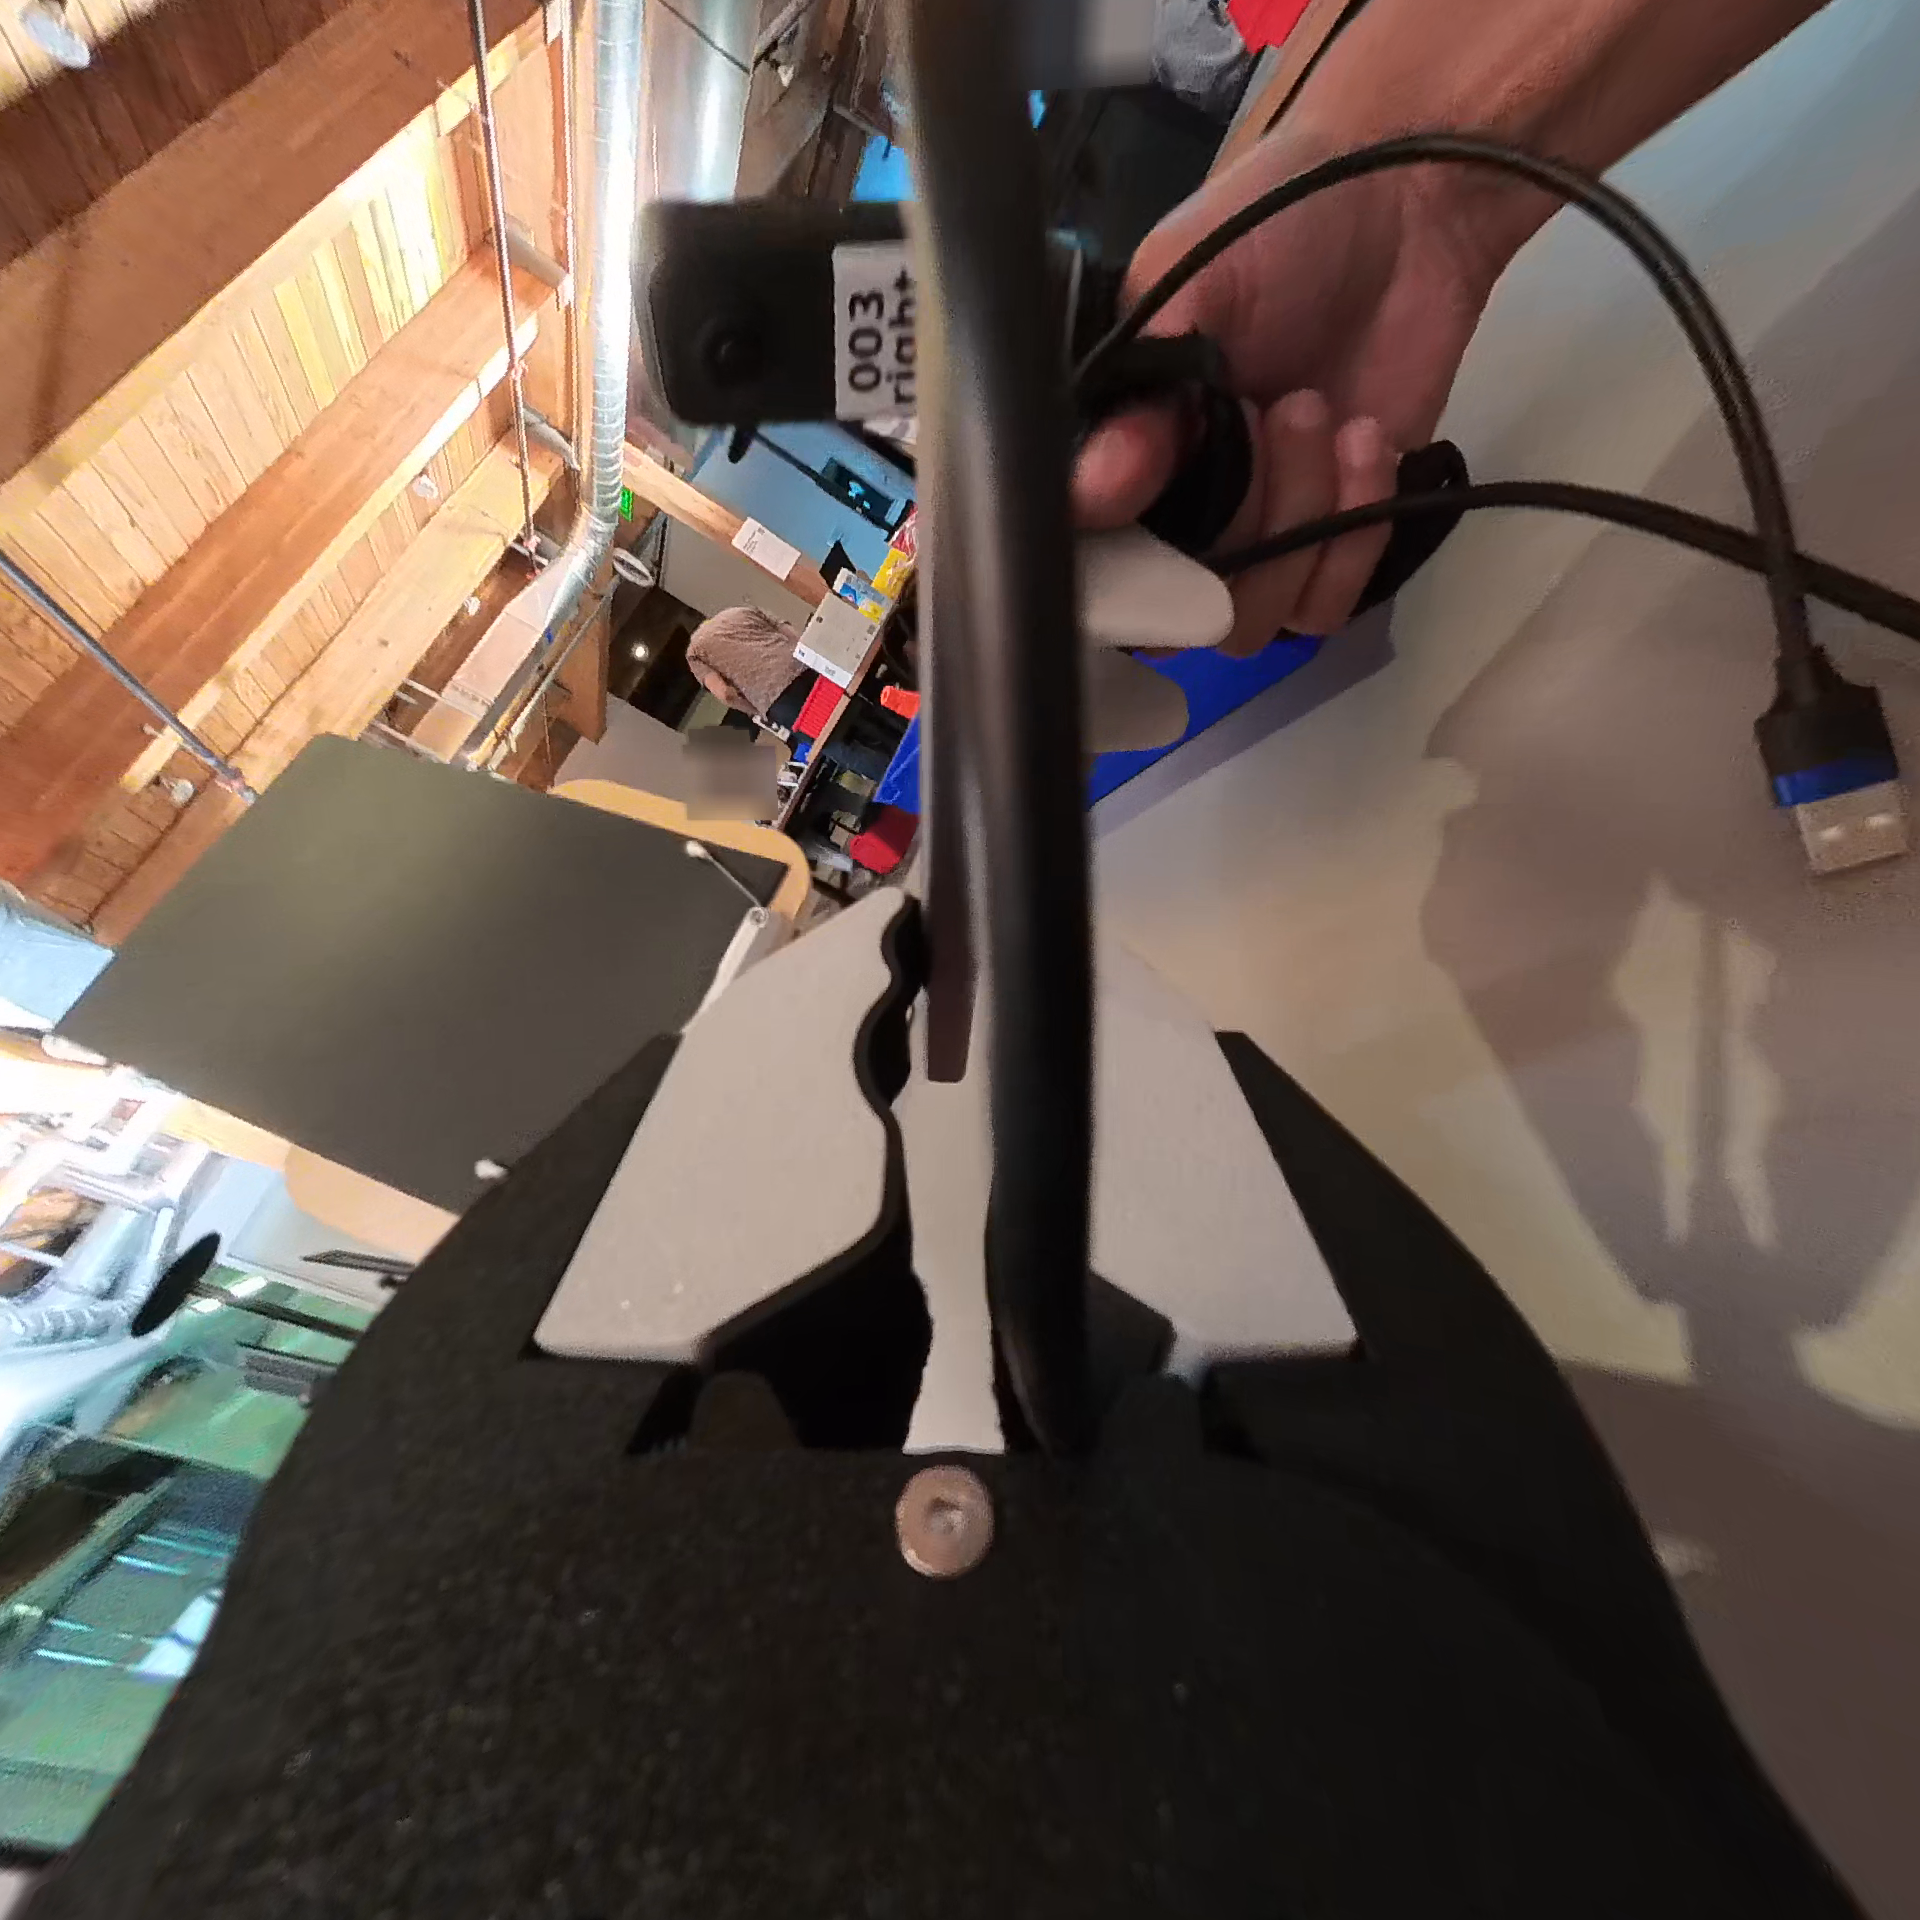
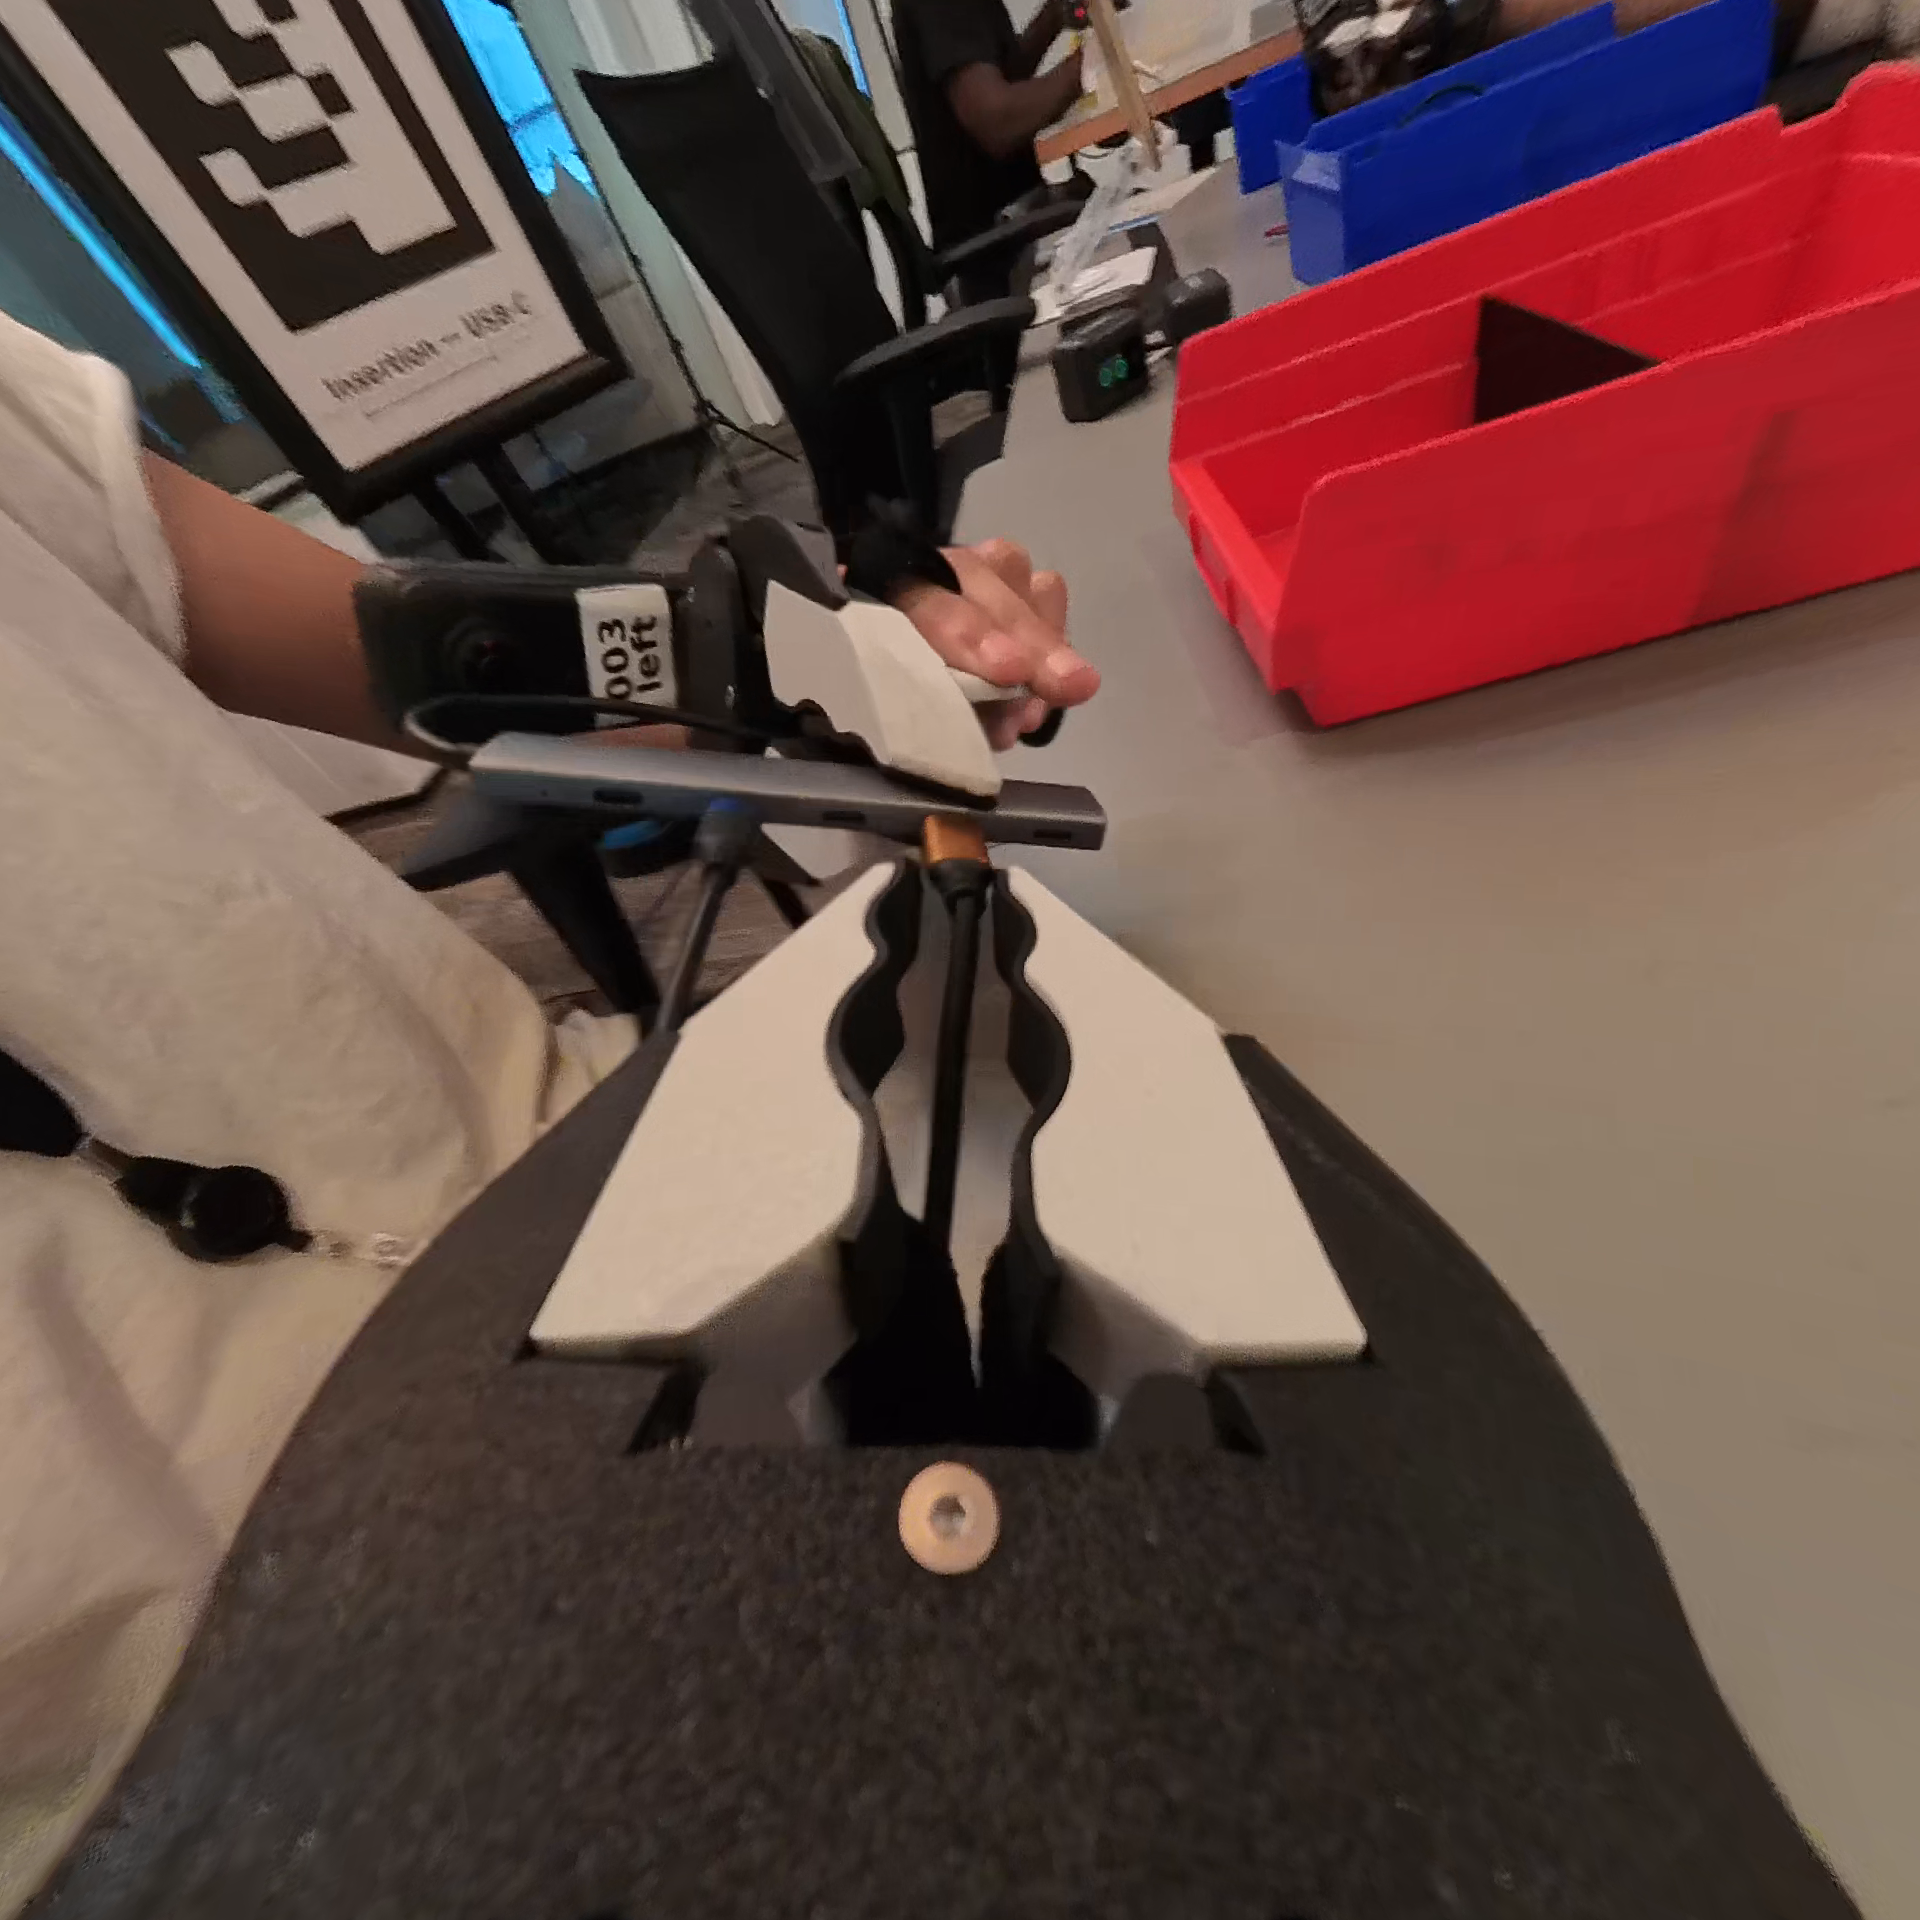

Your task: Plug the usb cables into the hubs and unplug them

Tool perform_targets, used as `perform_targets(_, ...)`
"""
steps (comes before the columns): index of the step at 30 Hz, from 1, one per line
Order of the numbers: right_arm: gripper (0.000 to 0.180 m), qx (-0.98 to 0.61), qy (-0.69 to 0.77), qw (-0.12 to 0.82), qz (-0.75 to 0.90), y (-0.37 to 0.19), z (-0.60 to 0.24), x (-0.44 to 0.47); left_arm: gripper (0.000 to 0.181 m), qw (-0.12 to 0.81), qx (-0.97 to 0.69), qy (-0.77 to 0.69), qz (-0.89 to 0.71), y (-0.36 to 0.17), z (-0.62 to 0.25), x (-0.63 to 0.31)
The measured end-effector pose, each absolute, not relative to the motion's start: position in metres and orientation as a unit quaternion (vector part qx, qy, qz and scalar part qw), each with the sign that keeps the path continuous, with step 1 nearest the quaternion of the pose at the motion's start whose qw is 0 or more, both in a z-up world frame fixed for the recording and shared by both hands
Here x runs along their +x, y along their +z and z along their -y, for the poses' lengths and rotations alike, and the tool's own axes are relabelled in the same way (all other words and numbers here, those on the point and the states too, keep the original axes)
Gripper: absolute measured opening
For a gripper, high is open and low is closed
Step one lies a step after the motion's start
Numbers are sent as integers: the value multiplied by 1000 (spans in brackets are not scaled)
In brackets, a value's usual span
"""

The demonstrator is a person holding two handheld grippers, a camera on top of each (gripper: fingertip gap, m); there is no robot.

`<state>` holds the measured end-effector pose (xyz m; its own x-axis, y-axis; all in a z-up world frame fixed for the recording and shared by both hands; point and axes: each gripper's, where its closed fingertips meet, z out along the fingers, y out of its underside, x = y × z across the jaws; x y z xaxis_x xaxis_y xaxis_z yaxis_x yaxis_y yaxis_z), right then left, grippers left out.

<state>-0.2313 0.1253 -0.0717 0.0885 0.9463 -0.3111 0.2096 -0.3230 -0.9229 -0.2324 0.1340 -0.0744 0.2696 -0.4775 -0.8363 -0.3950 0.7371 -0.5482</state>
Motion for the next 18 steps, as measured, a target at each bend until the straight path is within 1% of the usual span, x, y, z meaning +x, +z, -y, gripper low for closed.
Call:
perform_targets(3,17,-651,446,422,447,-59,-143,-210,11,710,-406,-40,-573,-74,-150,-246)
perform_targets(5,17,-650,377,499,431,-40,-164,-188,11,707,-455,-55,-539,-73,-166,-258)
perform_targets(6,19,-641,322,548,430,-29,-174,-178,11,704,-481,-65,-519,-72,-174,-264)
perform_targets(8,13,-596,197,635,450,-7,-180,-162,10,695,-530,-82,-480,-74,-189,-273)
perform_targets(9,8,-568,139,666,463,4,-178,-159,10,688,-551,-87,-465,-76,-195,-277)
perform_targets(11,5,-512,29,721,466,25,-173,-155,11,680,-574,-91,-448,-80,-202,-282)
perform_targets(12,4,-488,-6,738,466,34,-169,-157,11,678,-579,-90,-445,-81,-204,-283)
perform_targets(15,0,-472,-56,745,468,41,-164,-168,11,677,-576,-87,-451,-82,-202,-280)
perform_targets(18,0,-468,-45,736,487,33,-158,-186,11,679,-566,-78,-461,-80,-196,-275)
